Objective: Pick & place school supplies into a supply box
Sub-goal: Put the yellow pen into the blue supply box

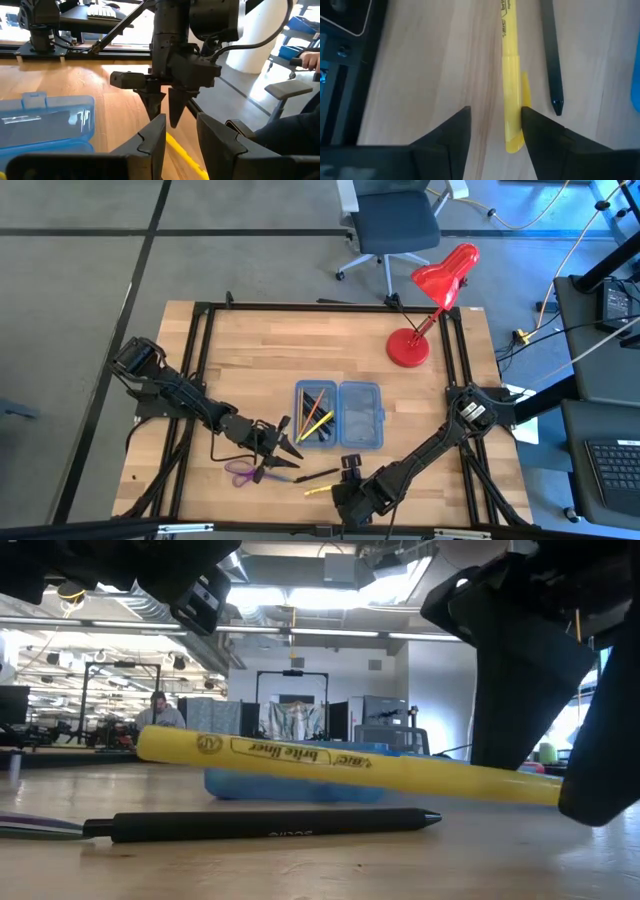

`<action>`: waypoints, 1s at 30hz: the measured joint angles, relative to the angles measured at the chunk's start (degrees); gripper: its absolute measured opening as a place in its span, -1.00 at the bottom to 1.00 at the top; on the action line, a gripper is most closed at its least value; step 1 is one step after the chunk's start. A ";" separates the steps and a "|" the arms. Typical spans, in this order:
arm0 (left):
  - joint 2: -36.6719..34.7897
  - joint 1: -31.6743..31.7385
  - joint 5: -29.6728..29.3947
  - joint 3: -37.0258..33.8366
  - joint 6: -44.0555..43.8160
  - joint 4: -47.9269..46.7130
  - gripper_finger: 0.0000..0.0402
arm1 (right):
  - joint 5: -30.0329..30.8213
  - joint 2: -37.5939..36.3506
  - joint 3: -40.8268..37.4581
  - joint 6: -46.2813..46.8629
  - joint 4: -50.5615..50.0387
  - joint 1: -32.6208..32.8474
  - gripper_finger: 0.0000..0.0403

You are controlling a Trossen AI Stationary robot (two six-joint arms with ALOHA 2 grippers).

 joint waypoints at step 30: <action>0.00 0.99 -13.31 0.00 0.64 -0.02 -0.49 | 16.27 -0.15 9.39 -10.69 -19.79 -9.29 -0.13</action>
